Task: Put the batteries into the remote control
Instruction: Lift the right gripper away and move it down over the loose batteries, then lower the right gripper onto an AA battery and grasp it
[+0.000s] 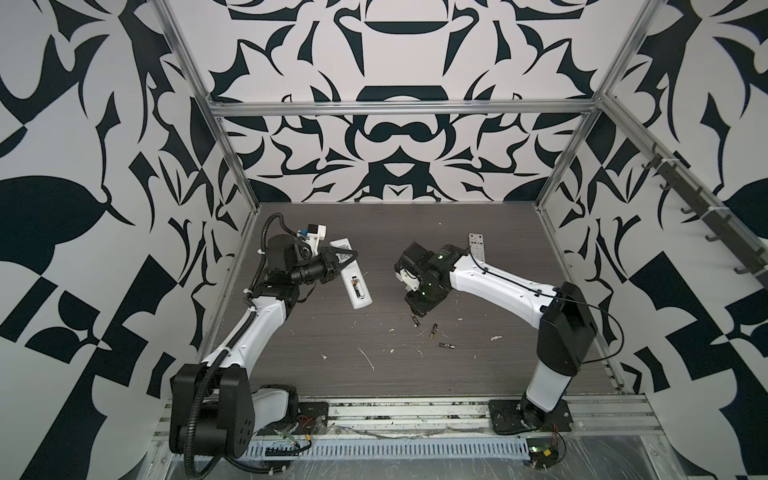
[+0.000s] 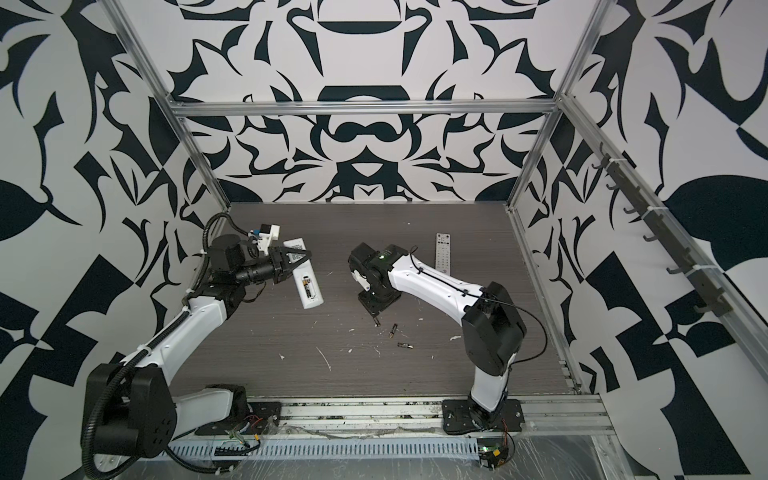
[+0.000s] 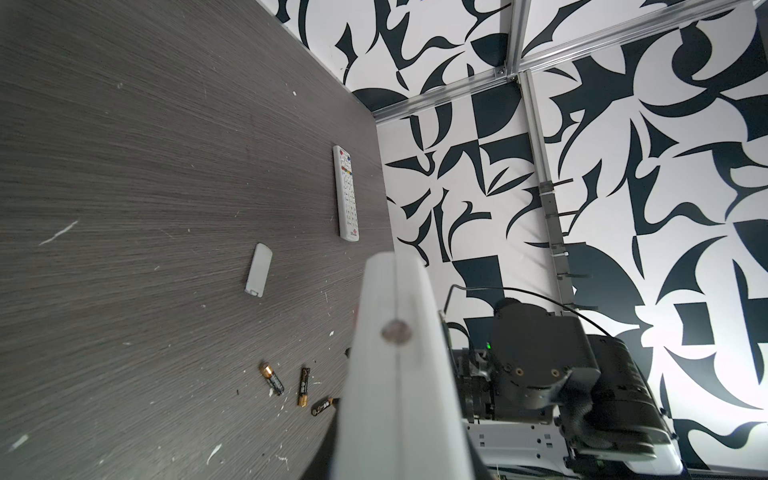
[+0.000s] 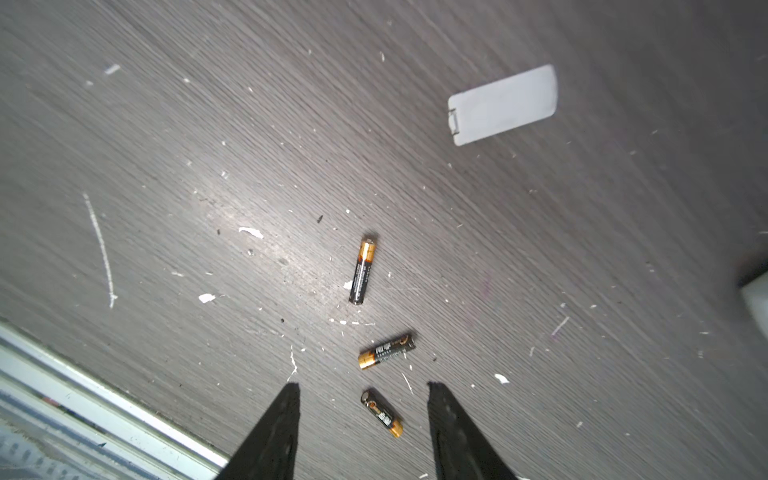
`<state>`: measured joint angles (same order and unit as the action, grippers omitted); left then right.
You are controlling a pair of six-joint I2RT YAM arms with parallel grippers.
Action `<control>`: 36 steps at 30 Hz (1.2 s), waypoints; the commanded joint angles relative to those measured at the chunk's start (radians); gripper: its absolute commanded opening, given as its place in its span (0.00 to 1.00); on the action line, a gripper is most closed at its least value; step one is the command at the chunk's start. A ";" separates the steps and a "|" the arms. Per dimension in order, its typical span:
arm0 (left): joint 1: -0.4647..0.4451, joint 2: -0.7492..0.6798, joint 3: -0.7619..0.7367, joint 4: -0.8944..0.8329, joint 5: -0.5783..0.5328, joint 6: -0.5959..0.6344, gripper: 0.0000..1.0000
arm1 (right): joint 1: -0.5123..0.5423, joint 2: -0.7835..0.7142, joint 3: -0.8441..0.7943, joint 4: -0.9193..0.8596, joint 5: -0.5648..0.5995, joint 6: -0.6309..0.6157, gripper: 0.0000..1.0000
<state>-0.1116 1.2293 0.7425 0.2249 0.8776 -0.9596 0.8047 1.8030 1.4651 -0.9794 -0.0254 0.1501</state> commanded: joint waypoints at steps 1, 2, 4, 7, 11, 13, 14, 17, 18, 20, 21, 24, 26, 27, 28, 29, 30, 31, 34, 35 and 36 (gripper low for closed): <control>0.000 -0.027 -0.018 0.001 0.004 0.016 0.00 | 0.002 0.007 0.018 -0.049 0.019 0.072 0.52; 0.000 -0.030 -0.020 -0.002 0.000 0.019 0.00 | 0.002 0.000 0.007 -0.056 0.032 0.090 0.52; 0.000 -0.033 -0.020 -0.008 -0.001 0.022 0.00 | -0.004 -0.035 -0.036 -0.047 0.037 0.130 0.52; 0.000 -0.031 -0.025 -0.006 -0.001 0.024 0.00 | -0.019 -0.096 -0.110 -0.007 0.014 0.196 0.52; 0.000 -0.022 -0.025 -0.001 0.000 0.025 0.00 | -0.039 -0.156 -0.200 0.043 -0.016 0.284 0.52; 0.000 -0.013 -0.022 0.001 0.000 0.027 0.00 | -0.057 -0.176 -0.266 0.101 -0.055 0.333 0.51; 0.000 -0.010 -0.020 0.005 0.003 0.026 0.00 | -0.066 -0.178 -0.288 0.125 -0.077 0.355 0.50; 0.000 -0.007 -0.021 0.012 0.005 0.024 0.00 | -0.084 -0.174 -0.321 0.180 -0.100 0.393 0.49; 0.000 -0.007 -0.021 0.013 0.005 0.024 0.00 | -0.087 -0.170 -0.321 0.191 -0.103 0.401 0.49; 0.000 -0.008 -0.021 0.013 0.011 0.025 0.00 | -0.090 -0.150 -0.321 0.203 -0.110 0.406 0.49; 0.000 -0.009 -0.022 0.013 0.015 0.025 0.00 | -0.090 -0.140 -0.325 0.212 -0.115 0.410 0.48; 0.000 -0.013 -0.029 0.013 0.016 0.025 0.00 | -0.090 -0.122 -0.340 0.239 -0.128 0.420 0.48; 0.000 -0.017 -0.033 0.013 0.017 0.023 0.00 | -0.090 -0.111 -0.341 0.248 -0.129 0.422 0.48; 0.000 -0.018 -0.035 0.014 0.015 0.023 0.00 | -0.090 -0.103 -0.339 0.250 -0.134 0.421 0.47; 0.000 -0.018 -0.037 0.014 0.016 0.022 0.00 | -0.090 -0.092 -0.341 0.251 -0.138 0.420 0.46; 0.000 -0.018 -0.038 0.017 0.016 0.020 0.00 | -0.090 -0.086 -0.341 0.248 -0.136 0.418 0.46; 0.000 -0.018 -0.038 0.019 0.017 0.020 0.00 | -0.090 -0.078 -0.343 0.245 -0.135 0.418 0.46; 0.000 -0.019 -0.038 0.019 0.019 0.020 0.00 | -0.090 -0.075 -0.346 0.241 -0.131 0.419 0.46; 0.000 -0.019 -0.036 0.019 0.018 0.019 0.00 | -0.090 -0.087 -0.358 0.234 -0.111 0.425 0.46; 0.000 -0.019 -0.036 0.019 0.019 0.019 0.00 | -0.090 -0.091 -0.360 0.230 -0.105 0.428 0.46; 0.000 -0.016 -0.035 0.019 0.019 0.020 0.00 | -0.089 -0.095 -0.363 0.224 -0.096 0.430 0.46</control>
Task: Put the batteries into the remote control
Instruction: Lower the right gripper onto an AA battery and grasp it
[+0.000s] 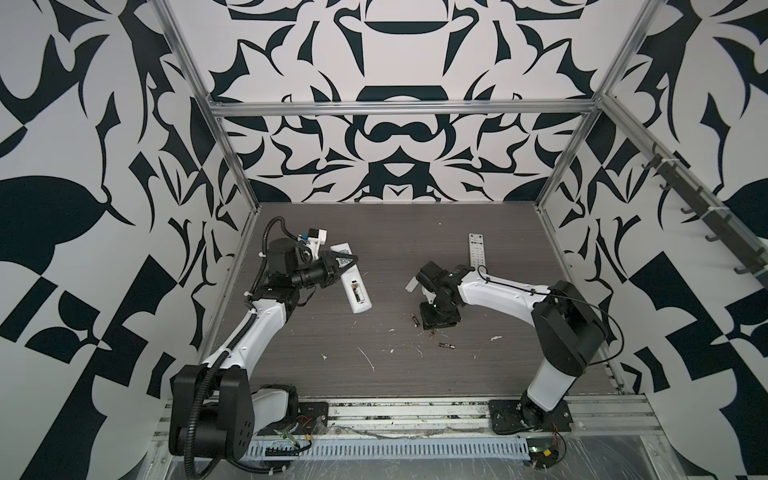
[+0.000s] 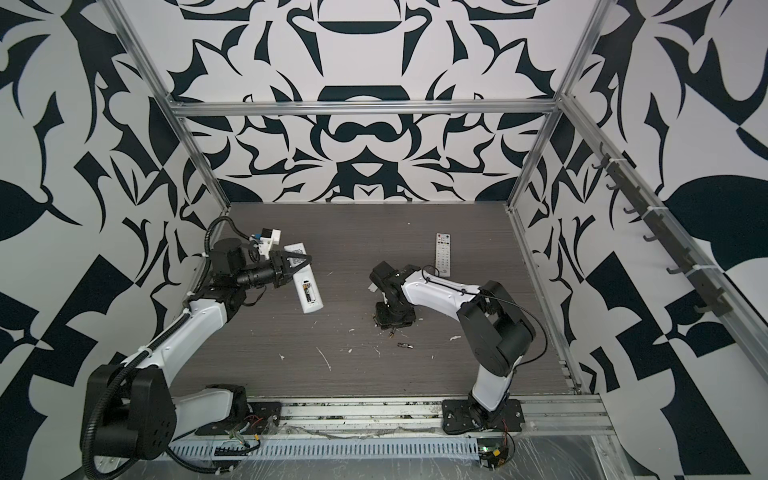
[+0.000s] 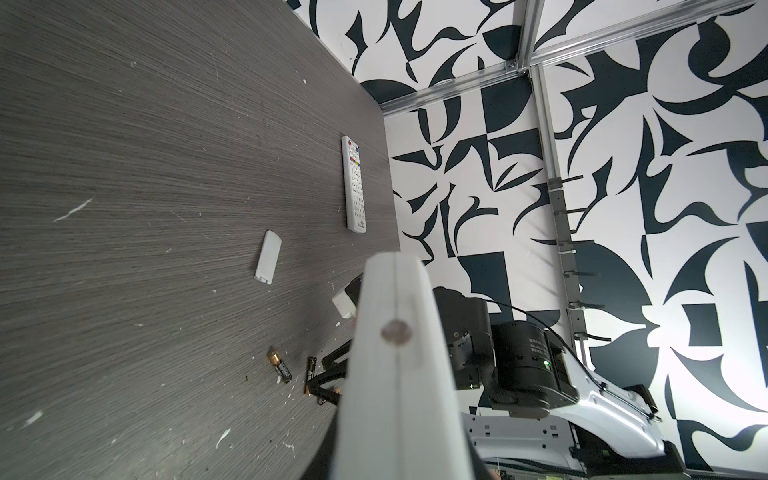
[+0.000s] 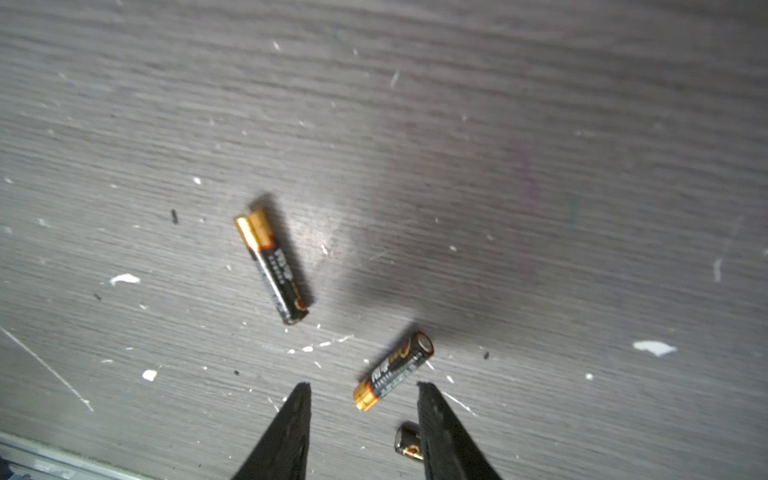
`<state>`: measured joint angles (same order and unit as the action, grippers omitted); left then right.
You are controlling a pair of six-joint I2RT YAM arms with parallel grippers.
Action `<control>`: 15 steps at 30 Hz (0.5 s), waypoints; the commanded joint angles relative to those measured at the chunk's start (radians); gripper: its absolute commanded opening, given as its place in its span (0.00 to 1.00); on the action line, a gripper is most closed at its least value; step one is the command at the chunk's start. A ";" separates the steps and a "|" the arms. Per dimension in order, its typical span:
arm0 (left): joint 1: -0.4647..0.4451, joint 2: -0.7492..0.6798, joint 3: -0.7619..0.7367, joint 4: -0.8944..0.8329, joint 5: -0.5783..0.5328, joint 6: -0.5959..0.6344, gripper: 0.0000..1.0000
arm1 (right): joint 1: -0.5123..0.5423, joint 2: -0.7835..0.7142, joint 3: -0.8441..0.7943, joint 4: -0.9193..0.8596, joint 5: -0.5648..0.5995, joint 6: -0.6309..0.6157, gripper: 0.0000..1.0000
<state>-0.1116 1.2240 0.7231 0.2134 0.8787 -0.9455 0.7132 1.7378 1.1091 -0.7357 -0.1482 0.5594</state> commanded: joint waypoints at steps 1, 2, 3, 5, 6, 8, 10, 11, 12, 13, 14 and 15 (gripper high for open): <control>0.000 -0.009 -0.015 0.032 0.020 0.007 0.00 | 0.003 -0.032 -0.013 -0.021 0.030 0.024 0.46; 0.000 -0.008 -0.014 0.031 0.021 0.007 0.00 | 0.002 -0.033 -0.019 -0.019 0.030 0.029 0.46; 0.000 -0.004 -0.014 0.032 0.021 0.008 0.00 | 0.001 -0.031 -0.024 -0.016 0.032 0.033 0.46; 0.000 0.000 -0.011 0.032 0.020 0.009 0.00 | 0.002 -0.023 -0.026 -0.013 0.032 0.035 0.46; 0.000 0.003 -0.010 0.033 0.020 0.009 0.00 | 0.002 -0.019 -0.026 -0.011 0.031 0.036 0.46; 0.000 0.008 -0.006 0.037 0.021 0.008 0.00 | 0.001 -0.007 -0.026 -0.002 0.028 0.036 0.46; 0.000 0.014 -0.004 0.038 0.022 0.005 0.00 | 0.001 0.009 -0.025 0.007 0.021 0.037 0.45; 0.000 0.017 -0.002 0.038 0.022 0.007 0.00 | 0.002 0.018 -0.025 0.007 0.021 0.036 0.44; 0.000 0.018 -0.001 0.038 0.022 0.006 0.00 | 0.004 0.024 -0.026 0.008 0.022 0.037 0.42; 0.000 0.019 -0.001 0.039 0.022 0.005 0.00 | 0.003 0.030 -0.027 0.011 0.021 0.039 0.39; 0.000 0.021 0.001 0.038 0.022 0.006 0.00 | 0.004 0.037 -0.029 0.014 0.020 0.040 0.37; 0.000 0.023 0.002 0.037 0.022 0.006 0.00 | 0.005 0.041 -0.030 0.016 0.018 0.040 0.35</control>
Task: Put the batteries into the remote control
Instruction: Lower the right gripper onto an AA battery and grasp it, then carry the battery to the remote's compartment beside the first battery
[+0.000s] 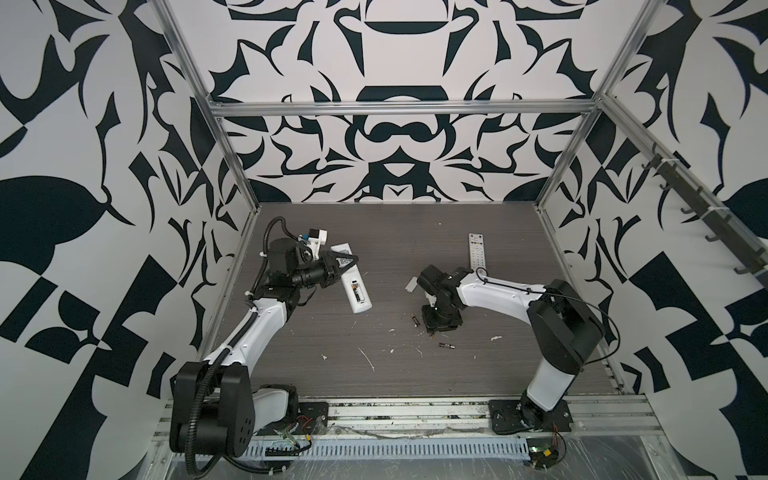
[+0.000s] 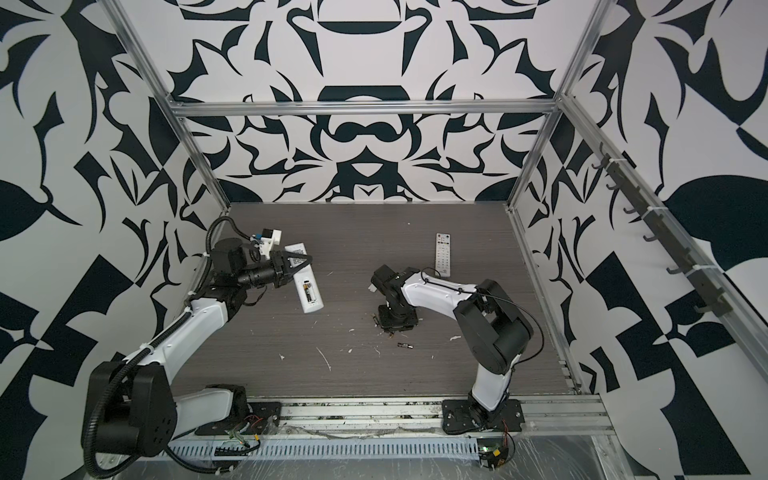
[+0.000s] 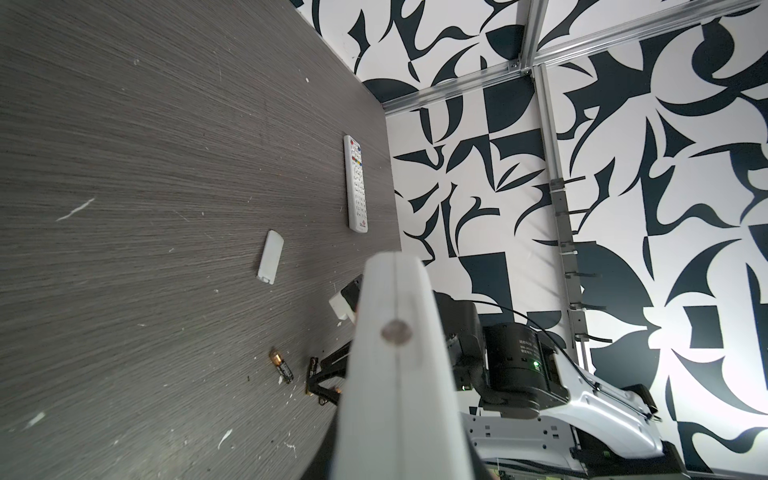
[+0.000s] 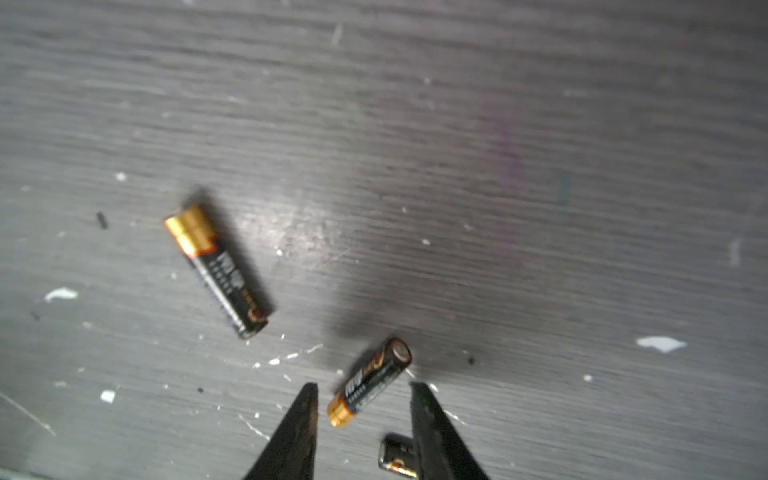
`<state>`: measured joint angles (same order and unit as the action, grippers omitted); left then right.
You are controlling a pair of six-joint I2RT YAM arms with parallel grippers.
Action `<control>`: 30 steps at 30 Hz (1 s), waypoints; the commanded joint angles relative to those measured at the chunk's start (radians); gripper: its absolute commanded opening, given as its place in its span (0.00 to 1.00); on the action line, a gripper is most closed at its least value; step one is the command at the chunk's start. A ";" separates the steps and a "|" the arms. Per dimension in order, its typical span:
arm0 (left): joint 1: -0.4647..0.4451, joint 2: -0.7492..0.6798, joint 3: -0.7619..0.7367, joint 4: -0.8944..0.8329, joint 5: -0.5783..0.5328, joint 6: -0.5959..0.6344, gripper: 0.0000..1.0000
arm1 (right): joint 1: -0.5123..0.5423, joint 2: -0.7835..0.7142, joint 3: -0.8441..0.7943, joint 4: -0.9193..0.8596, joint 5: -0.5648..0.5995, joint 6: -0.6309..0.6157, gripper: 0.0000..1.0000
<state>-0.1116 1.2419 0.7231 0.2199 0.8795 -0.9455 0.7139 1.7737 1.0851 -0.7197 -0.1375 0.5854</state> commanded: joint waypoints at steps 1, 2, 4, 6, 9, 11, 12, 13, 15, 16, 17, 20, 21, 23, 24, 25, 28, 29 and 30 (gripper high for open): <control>0.000 0.007 0.001 0.030 0.022 0.005 0.00 | 0.007 0.010 -0.005 0.002 0.006 0.014 0.34; 0.000 0.008 0.002 0.032 0.022 0.005 0.00 | 0.010 0.017 -0.005 0.002 0.006 0.013 0.32; 0.000 0.010 0.003 0.034 0.021 0.003 0.00 | 0.016 0.031 -0.004 0.000 0.006 0.010 0.30; 0.000 0.011 0.005 0.034 0.019 0.004 0.00 | 0.018 0.042 -0.005 0.000 0.011 0.008 0.27; 0.000 0.013 0.007 0.034 0.019 0.002 0.00 | 0.018 0.047 -0.008 0.000 0.019 0.008 0.19; 0.000 0.013 0.006 0.030 0.017 0.001 0.00 | 0.018 0.049 -0.005 0.003 0.022 0.005 0.15; 0.000 0.013 0.005 0.031 0.016 0.002 0.00 | 0.018 0.049 -0.004 0.006 0.019 0.004 0.13; 0.000 0.013 0.005 0.030 0.016 0.001 0.00 | 0.018 0.047 -0.004 0.015 0.016 0.004 0.11; 0.000 0.013 0.003 0.030 0.014 0.001 0.00 | 0.018 0.039 -0.012 0.047 0.014 0.004 0.08; 0.000 0.014 0.003 0.032 0.015 0.001 0.00 | 0.018 0.029 -0.017 0.069 0.016 0.004 0.05; 0.000 0.014 0.004 0.033 0.017 0.000 0.00 | 0.018 0.018 -0.023 0.089 0.016 0.001 0.02; 0.000 0.010 0.012 0.030 0.015 -0.001 0.00 | 0.018 -0.046 -0.028 0.121 0.052 -0.018 0.00; 0.000 0.010 0.016 0.029 0.013 0.000 0.00 | 0.018 -0.080 -0.030 0.129 0.069 -0.025 0.00; 0.000 0.010 0.023 0.027 0.012 -0.001 0.00 | 0.018 -0.161 -0.014 0.115 0.118 -0.057 0.00; 0.000 0.010 0.023 0.028 0.012 -0.003 0.00 | 0.018 -0.182 0.014 0.078 0.135 -0.075 0.00; 0.000 0.011 0.024 0.036 0.012 -0.008 0.00 | 0.018 -0.199 0.057 0.026 0.146 -0.090 0.00; 0.000 0.022 0.023 0.074 0.023 -0.027 0.00 | 0.024 -0.220 0.213 -0.129 0.155 -0.123 0.00; -0.002 0.025 0.023 0.090 0.027 -0.036 0.00 | 0.028 -0.215 0.277 -0.178 0.150 -0.129 0.00; -0.002 0.025 0.023 0.101 0.031 -0.041 0.00 | 0.034 -0.207 0.336 -0.219 0.141 -0.130 0.00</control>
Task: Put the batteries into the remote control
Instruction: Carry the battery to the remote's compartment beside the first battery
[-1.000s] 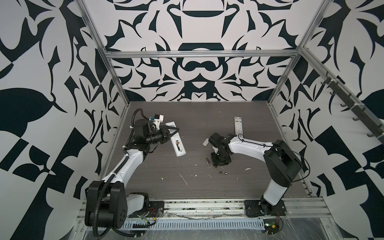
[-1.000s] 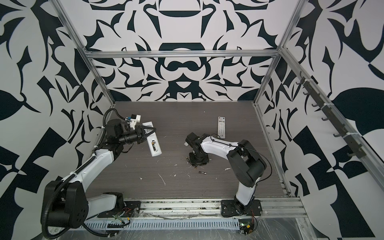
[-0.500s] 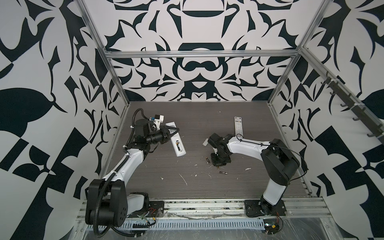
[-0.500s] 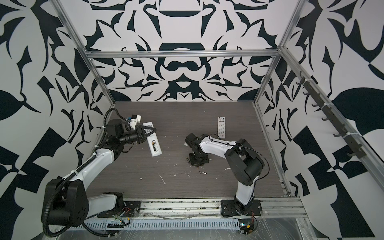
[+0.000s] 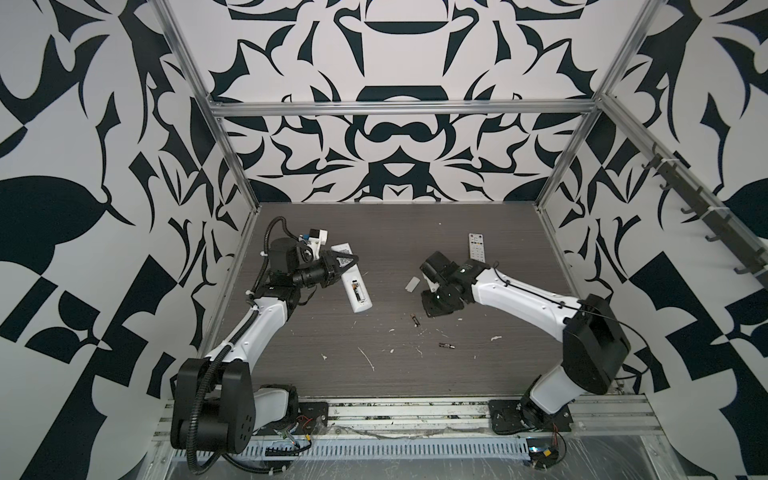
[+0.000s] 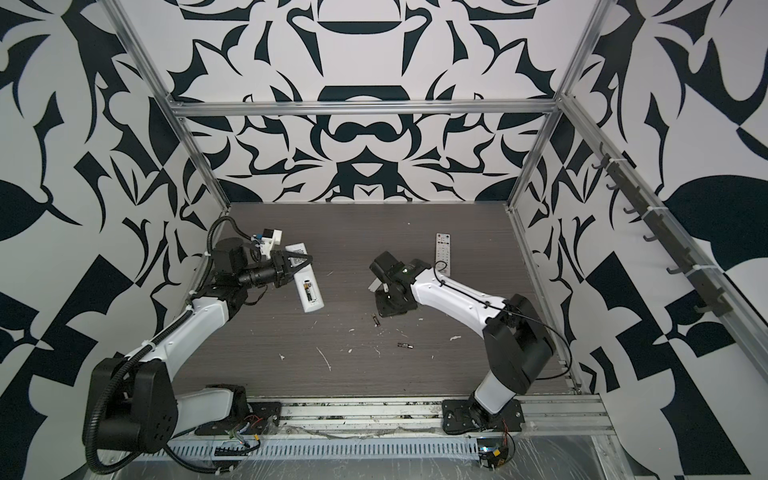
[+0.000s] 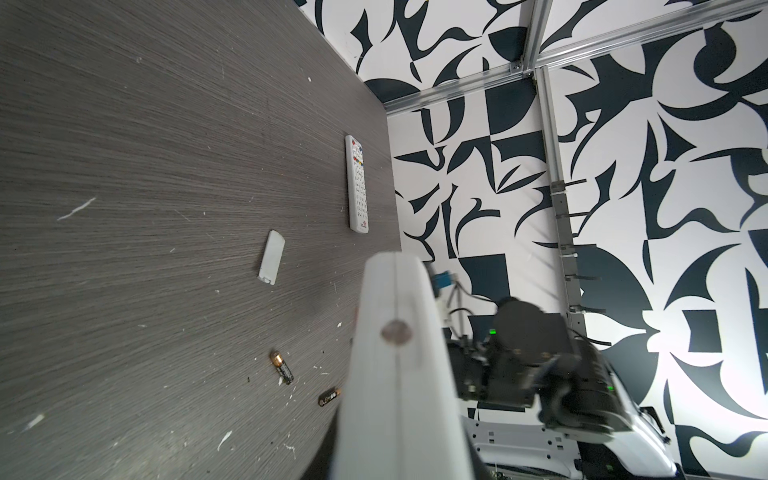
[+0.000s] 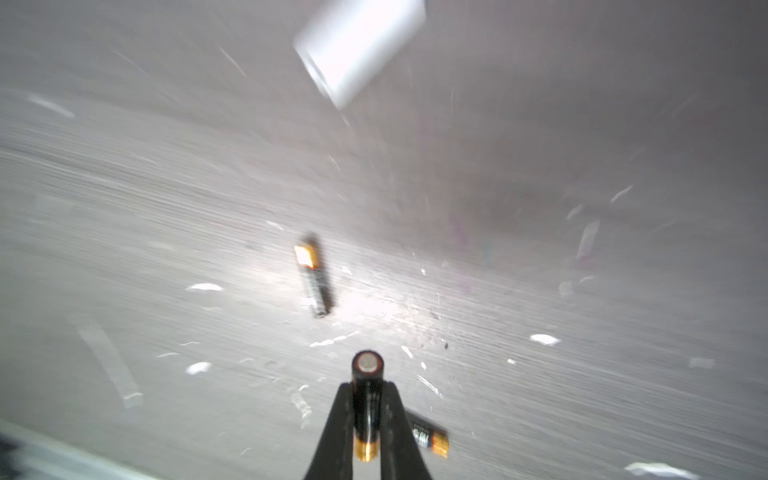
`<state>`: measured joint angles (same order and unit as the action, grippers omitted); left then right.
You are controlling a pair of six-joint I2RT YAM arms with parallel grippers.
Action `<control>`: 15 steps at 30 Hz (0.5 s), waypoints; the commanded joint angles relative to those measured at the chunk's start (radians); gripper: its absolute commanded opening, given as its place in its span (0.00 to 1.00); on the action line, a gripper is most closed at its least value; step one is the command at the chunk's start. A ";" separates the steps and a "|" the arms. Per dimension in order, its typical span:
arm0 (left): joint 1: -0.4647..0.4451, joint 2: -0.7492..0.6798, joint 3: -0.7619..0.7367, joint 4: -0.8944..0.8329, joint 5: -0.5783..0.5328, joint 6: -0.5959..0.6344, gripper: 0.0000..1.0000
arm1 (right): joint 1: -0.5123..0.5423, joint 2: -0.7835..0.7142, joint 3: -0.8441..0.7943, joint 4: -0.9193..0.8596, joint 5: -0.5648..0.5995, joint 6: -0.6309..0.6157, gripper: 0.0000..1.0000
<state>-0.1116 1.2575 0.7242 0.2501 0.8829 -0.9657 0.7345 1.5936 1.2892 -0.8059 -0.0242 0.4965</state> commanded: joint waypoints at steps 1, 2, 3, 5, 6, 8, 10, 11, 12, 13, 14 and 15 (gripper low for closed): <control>-0.003 0.009 0.020 0.084 0.027 -0.024 0.00 | 0.025 -0.006 0.214 -0.186 0.016 -0.040 0.00; -0.003 0.009 0.018 0.100 0.028 -0.028 0.00 | 0.036 0.016 0.279 -0.220 0.006 -0.036 0.00; -0.005 0.034 0.016 0.118 0.028 -0.034 0.00 | 0.052 0.039 0.335 -0.247 -0.007 -0.034 0.00; -0.008 0.059 0.011 0.175 0.031 -0.060 0.00 | 0.091 0.104 0.472 -0.281 -0.051 -0.015 0.00; -0.011 0.067 0.009 0.197 0.028 -0.071 0.00 | 0.104 0.133 0.521 -0.286 -0.071 -0.006 0.00; -0.016 0.079 0.005 0.242 0.018 -0.092 0.00 | 0.140 0.204 0.651 -0.307 -0.095 0.008 0.00; -0.021 0.087 -0.002 0.272 0.003 -0.103 0.00 | 0.176 0.275 0.770 -0.343 -0.099 0.007 0.00; -0.026 0.092 -0.004 0.282 -0.002 -0.106 0.00 | 0.194 0.310 0.824 -0.363 -0.101 0.003 0.00; -0.030 0.096 -0.005 0.290 -0.005 -0.107 0.00 | 0.207 0.334 0.862 -0.377 -0.104 -0.001 0.00; -0.034 0.100 -0.008 0.301 -0.007 -0.110 0.00 | 0.220 0.363 0.895 -0.393 -0.110 -0.009 0.00; -0.034 0.102 -0.011 0.312 -0.012 -0.114 0.00 | 0.226 0.385 0.919 -0.413 -0.113 -0.015 0.00; -0.036 0.102 -0.014 0.317 -0.014 -0.116 0.00 | 0.230 0.397 0.926 -0.423 -0.115 -0.019 0.00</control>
<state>-0.1410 1.3518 0.7246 0.4767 0.8745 -1.0588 0.9485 1.9728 2.1548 -1.1168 -0.1154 0.4927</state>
